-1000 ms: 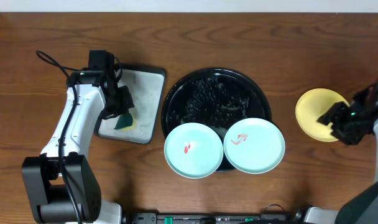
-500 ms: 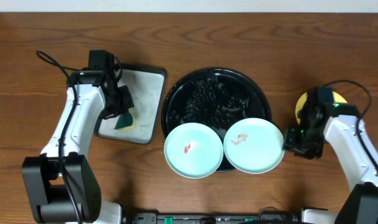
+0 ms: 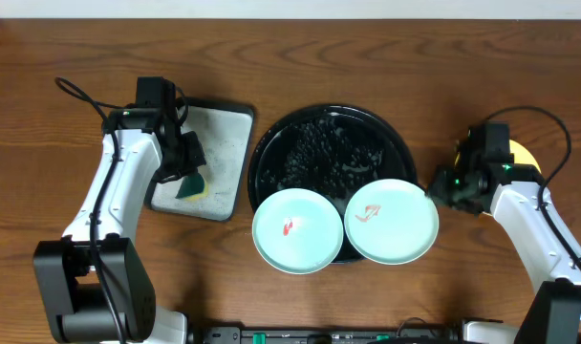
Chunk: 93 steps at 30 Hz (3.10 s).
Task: Clean dirty plates on tray and stack at the side
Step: 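Move the right gripper to the rim of the right green plate, then dip the sponge in the soapy tray with the left gripper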
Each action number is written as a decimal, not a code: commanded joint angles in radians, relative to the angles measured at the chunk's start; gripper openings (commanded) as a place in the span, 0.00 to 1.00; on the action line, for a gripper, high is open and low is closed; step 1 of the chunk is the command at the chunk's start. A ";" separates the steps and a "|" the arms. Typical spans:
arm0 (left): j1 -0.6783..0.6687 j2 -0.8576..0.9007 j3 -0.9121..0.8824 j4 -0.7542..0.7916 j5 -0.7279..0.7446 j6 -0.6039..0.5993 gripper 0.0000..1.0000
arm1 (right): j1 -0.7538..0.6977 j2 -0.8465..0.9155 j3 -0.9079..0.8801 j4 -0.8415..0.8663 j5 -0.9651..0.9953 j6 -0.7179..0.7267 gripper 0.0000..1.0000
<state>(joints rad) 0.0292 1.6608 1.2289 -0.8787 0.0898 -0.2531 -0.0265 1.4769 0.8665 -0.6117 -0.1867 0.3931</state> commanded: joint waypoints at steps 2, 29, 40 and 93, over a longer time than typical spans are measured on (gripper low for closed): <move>0.003 0.006 0.000 -0.001 -0.011 0.016 0.09 | 0.027 -0.005 0.003 0.132 -0.064 0.010 0.01; 0.003 0.006 0.000 0.013 -0.011 0.017 0.10 | 0.099 -0.058 0.007 -0.526 -0.049 0.057 0.44; 0.003 0.006 0.000 0.010 -0.011 0.016 0.10 | 0.099 -0.058 -0.139 -0.364 -0.027 0.138 0.12; -0.428 -0.062 0.088 0.258 -0.048 -0.169 0.08 | 0.193 0.242 -0.005 0.207 0.084 0.178 0.01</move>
<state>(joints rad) -0.4259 1.6024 1.2922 -0.6163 0.1860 -0.3958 0.1574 1.7103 0.8661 -0.3836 -0.1806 0.5568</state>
